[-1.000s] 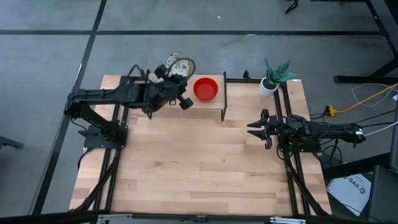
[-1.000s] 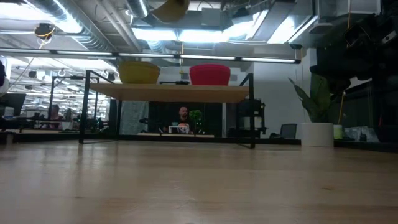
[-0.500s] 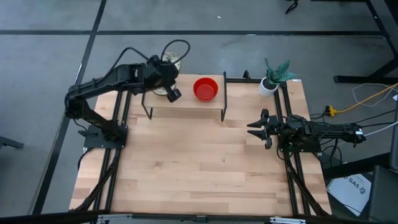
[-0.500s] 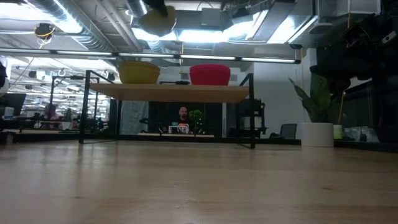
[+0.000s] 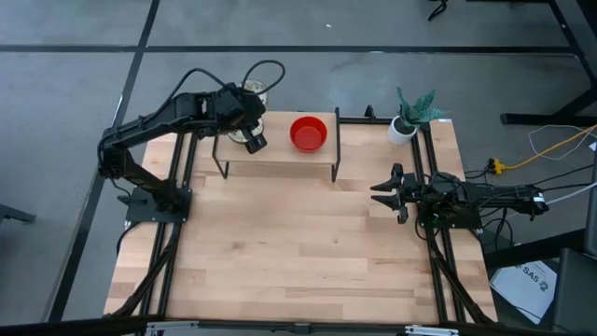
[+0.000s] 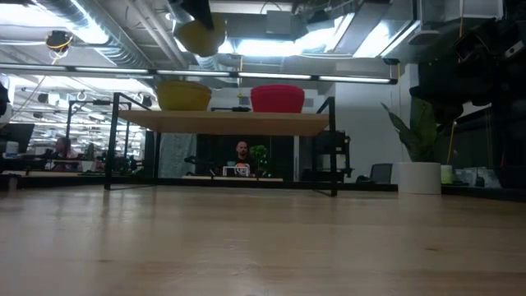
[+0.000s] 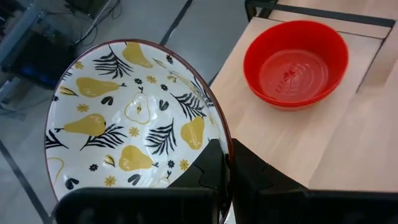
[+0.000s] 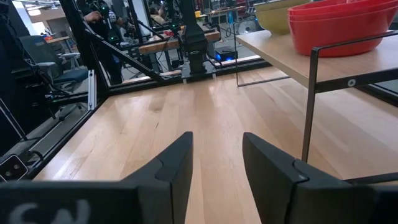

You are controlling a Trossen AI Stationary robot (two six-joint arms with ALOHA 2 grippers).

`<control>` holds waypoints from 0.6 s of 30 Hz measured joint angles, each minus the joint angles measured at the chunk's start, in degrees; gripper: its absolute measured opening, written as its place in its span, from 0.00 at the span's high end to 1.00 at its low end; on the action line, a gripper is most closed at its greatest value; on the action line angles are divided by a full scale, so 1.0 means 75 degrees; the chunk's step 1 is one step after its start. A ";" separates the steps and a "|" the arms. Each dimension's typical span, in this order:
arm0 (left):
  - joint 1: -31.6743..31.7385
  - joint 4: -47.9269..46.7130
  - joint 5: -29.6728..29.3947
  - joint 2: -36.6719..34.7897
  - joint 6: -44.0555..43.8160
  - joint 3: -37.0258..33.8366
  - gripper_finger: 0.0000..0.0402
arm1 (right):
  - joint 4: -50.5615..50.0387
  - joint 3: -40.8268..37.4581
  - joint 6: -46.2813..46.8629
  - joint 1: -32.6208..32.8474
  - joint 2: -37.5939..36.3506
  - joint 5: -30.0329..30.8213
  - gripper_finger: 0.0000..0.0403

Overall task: Pick & Place Mini bowls
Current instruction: Stack the white patterned bowl on the white patterned bowls on the shelf

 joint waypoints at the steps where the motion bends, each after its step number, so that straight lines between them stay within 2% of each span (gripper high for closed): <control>1: 0.0017 -0.0006 0.0010 0.0000 -0.0005 -0.0001 0.99 | 0.0000 0.0000 0.0000 -0.0001 0.0000 0.0000 0.65; 6: 0.0019 0.0074 -0.0178 0.0000 -0.0062 -0.0003 0.99 | 0.0000 0.0000 0.0000 0.0000 0.0000 0.0000 0.65; 11: 0.0015 0.0336 0.0143 0.0009 0.0287 0.0119 0.99 | 0.0000 0.0000 0.0000 -0.0001 0.0000 0.0002 0.65; 18: 0.0048 0.0248 -0.0556 0.0003 0.0456 0.0373 0.99 | 0.0000 0.0000 -0.0002 -0.0001 0.0000 0.0001 0.65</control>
